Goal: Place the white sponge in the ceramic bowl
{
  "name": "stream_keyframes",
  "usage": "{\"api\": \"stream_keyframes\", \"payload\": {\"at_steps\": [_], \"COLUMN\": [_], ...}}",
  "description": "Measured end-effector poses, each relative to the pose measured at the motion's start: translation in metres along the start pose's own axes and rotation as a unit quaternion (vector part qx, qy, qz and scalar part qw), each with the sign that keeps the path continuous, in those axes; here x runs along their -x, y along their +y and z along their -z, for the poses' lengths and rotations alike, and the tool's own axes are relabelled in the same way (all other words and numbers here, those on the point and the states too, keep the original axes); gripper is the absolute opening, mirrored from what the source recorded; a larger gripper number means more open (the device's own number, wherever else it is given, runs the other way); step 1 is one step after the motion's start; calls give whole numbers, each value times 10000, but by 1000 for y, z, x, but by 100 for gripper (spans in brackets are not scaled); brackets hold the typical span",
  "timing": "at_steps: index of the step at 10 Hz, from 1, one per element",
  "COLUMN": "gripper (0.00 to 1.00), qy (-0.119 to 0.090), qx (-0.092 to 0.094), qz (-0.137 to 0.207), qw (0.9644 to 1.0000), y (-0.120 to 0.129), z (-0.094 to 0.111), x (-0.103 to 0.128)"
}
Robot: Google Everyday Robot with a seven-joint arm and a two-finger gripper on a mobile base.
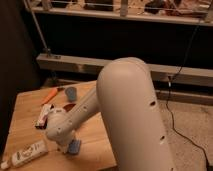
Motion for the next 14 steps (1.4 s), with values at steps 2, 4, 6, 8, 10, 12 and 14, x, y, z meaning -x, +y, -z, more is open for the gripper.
{"api": "stream_keyframes", "payload": {"at_steps": [2, 4, 6, 8, 10, 12, 14], "gripper": [0, 0, 0, 0, 0, 0, 0], "qy": [-269, -594, -778, -791, -793, -807, -801], "qx": [81, 102, 30, -106, -198, -268, -274], "qz": [163, 321, 435, 381, 300, 199, 67], "qw": [9995, 9977, 9960, 9961, 9962, 9962, 9964], "y": [4, -2, -13, -38, -57, -78, -96], "z": [24, 57, 76, 84, 86, 87, 87], "x": [27, 56, 73, 80, 83, 87, 88]}}
